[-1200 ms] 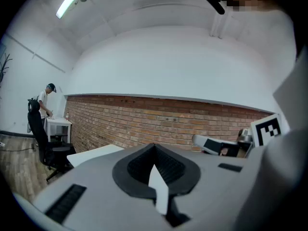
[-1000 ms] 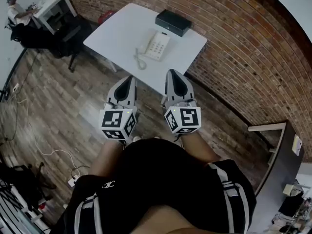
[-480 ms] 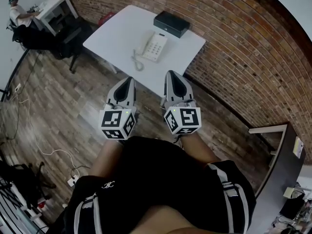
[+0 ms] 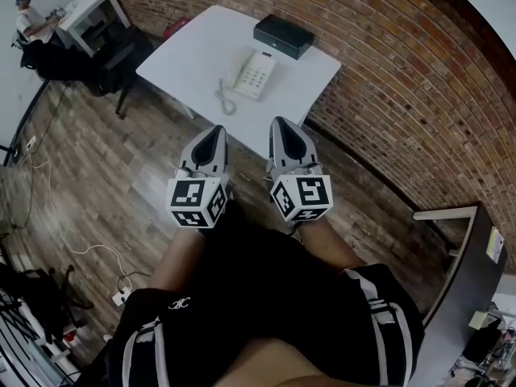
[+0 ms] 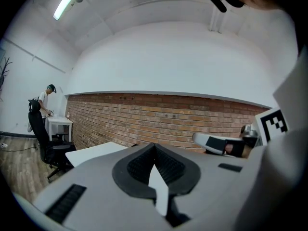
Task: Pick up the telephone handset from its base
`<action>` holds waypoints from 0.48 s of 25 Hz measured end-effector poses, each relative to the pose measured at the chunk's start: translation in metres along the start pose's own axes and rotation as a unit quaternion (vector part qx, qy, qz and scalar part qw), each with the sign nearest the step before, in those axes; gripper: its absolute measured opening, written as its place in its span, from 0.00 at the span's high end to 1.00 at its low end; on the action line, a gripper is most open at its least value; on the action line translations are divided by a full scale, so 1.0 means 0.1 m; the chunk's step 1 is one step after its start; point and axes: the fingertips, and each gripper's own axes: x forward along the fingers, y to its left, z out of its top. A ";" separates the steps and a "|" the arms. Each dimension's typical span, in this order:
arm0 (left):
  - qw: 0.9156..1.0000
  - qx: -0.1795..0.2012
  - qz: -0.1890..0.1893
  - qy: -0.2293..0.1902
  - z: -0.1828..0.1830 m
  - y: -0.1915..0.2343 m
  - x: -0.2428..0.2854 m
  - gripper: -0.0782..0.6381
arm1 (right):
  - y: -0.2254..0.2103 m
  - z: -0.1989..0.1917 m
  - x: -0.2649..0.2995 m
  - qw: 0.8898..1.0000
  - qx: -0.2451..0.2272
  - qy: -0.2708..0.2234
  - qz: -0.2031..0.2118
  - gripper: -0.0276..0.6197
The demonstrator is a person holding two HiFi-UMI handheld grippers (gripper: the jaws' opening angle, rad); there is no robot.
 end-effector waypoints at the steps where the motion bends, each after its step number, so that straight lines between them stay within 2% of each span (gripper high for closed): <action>1: 1.000 -0.001 0.000 0.000 -0.01 0.03 0.04 0.89 | 0.00 -0.01 0.04 1.000 0.001 0.001 0.001 0.96; 3: 1.000 0.002 -0.004 0.003 -0.02 0.09 0.13 0.89 | -0.02 -0.02 0.13 1.000 -0.002 -0.002 0.000 0.96; 8: 1.000 0.011 -0.013 0.004 -0.01 0.29 0.50 0.89 | -0.12 -0.02 0.46 0.999 -0.047 -0.004 -0.015 0.96; 12: 1.000 0.008 -0.028 0.012 0.05 0.50 0.93 0.89 | -0.28 -0.04 0.84 0.999 -0.037 0.000 -0.026 0.96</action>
